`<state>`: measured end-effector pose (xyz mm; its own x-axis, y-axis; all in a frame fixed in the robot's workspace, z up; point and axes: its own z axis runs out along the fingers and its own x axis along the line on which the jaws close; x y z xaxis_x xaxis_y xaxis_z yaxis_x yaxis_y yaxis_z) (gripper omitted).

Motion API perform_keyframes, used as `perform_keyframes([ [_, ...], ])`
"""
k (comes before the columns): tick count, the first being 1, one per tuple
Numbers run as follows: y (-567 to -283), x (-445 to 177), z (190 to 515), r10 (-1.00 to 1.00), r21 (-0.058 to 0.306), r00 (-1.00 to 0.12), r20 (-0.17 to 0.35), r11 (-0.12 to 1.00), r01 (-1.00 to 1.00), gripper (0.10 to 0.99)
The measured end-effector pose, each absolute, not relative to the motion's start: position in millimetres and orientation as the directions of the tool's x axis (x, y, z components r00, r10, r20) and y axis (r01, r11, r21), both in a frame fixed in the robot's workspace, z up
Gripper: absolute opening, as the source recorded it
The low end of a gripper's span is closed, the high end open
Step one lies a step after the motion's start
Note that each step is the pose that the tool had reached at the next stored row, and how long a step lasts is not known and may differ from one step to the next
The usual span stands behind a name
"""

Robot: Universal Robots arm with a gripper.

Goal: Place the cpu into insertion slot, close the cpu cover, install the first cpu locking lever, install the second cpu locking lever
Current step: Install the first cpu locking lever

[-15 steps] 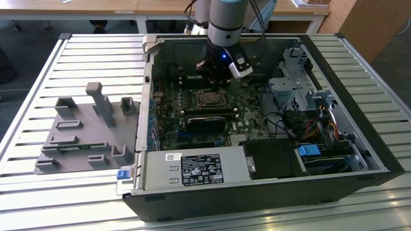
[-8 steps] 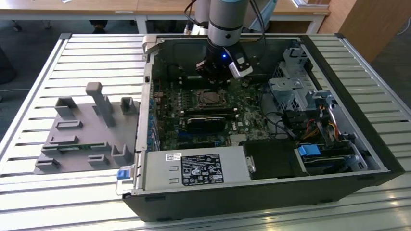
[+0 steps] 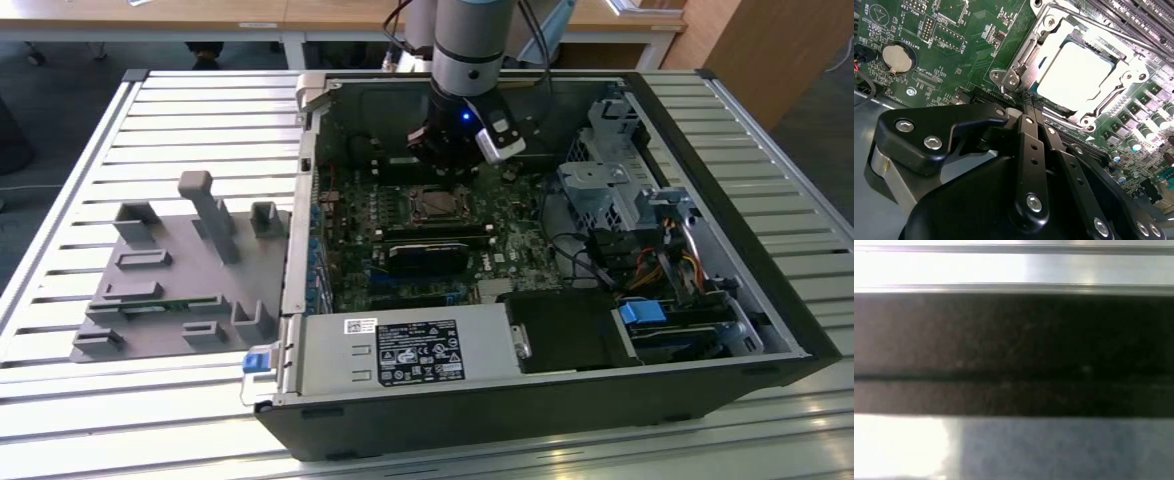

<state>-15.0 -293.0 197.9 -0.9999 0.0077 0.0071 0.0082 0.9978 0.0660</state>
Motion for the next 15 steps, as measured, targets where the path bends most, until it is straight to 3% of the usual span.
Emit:
perform_keyframes([
  [5, -292.7, -15.0, 195.4, 0.008, 0.067, -1.0, 0.007, 0.998, 0.008, 0.114],
  [15, -292.1, -14.9, 196.1, 0.008, 0.111, -1.0, 0.007, 0.994, 0.008, 0.114],
])
